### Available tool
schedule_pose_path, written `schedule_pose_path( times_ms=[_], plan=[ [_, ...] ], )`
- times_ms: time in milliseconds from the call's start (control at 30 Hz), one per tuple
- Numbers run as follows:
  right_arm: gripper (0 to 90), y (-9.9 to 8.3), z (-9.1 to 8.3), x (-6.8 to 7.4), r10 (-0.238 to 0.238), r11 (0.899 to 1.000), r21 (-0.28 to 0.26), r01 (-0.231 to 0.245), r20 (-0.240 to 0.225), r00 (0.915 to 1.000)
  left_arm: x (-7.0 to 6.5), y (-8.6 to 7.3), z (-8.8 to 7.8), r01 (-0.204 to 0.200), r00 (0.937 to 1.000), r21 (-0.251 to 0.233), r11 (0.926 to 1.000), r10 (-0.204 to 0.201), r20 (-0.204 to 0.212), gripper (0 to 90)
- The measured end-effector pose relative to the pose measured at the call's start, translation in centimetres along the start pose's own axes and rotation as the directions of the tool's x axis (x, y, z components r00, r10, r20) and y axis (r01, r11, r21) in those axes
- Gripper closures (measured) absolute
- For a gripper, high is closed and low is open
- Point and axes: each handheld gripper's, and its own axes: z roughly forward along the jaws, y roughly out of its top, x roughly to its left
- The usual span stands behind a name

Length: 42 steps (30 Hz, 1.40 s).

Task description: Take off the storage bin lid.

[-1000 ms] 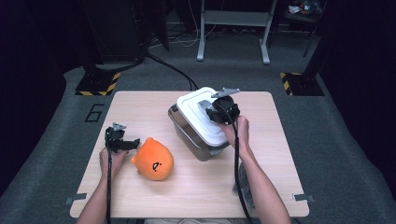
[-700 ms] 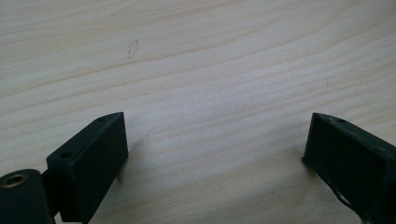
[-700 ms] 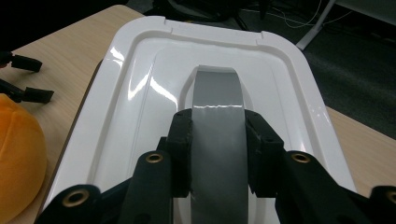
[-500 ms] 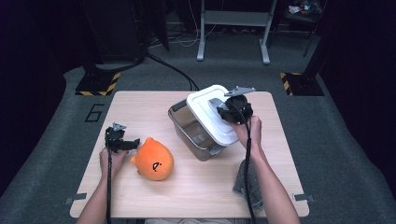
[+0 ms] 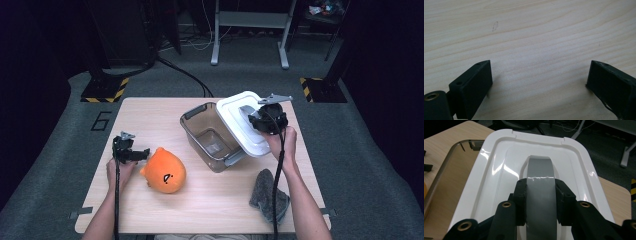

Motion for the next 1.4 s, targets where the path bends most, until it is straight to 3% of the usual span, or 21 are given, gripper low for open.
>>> schedule_pose_path(
  times_ms=[333,633,1100,1400],
  plan=[
    [66.4,-1.5,-0.7,-2.4,0.036,0.999,0.004,-0.036,0.046,0.9983,0.0,0.0,0.0,0.002,1.0000,0.000,1.0000,-0.002,0.001,5.8],
    [66.4,-3.2,-0.7,-5.3,0.085,0.996,0.011,-0.087,0.103,0.9911,0.0,0.0,0.0,0.001,1.0000,-0.001,1.0000,-0.001,0.000,5.8],
    [66.4,-6.2,1.6,-8.4,0.149,0.987,0.039,-0.157,0.155,0.9766,0.0,0.0,0.0,0.001,1.0000,0.000,1.0000,-0.001,0.000,5.8],
    [66.3,-8.5,3.8,-9.2,0.166,0.980,0.078,-0.182,0.173,0.9707,0.0,0.0,0.0,0.002,1.0000,0.000,1.0000,-0.002,0.001,5.8]
  ],
)
